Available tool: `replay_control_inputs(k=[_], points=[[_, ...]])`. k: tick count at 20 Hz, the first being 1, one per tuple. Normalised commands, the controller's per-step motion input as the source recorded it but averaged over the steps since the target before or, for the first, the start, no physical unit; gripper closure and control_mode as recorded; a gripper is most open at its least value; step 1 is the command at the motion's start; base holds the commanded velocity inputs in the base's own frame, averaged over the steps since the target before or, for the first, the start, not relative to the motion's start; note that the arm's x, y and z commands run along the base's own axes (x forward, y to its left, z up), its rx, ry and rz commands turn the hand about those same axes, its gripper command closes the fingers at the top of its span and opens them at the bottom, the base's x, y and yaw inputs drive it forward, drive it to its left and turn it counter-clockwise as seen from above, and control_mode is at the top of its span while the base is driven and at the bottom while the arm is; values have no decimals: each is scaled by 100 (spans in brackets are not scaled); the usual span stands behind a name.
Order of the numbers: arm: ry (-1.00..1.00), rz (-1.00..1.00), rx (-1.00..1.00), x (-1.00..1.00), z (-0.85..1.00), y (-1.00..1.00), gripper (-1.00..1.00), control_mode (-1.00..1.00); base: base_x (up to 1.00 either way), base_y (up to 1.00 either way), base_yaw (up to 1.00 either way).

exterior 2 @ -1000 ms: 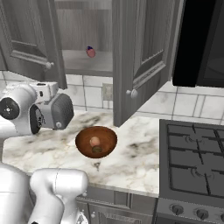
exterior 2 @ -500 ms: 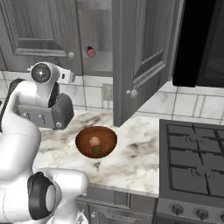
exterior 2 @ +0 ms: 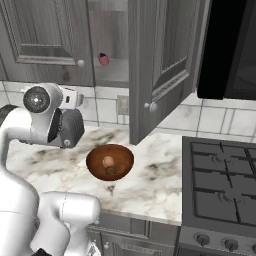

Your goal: Open the cabinet. Pick the kiwi and peach from the cabinet and place them into the bowl. Then close the cabinet.

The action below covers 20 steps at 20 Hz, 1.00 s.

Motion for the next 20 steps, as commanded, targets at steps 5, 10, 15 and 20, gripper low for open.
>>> replay_control_inputs(k=[5,10,15,20], points=[[-28,0,3,-100,61,-75,-100,-100,0,0,0],[-6,1,0,-100,100,-51,-100,-100,0,0,0],[6,2,-1,-100,89,-29,-100,-100,0,0,0],[15,3,-7,-100,30,-41,-100,-100,0,0,0]])
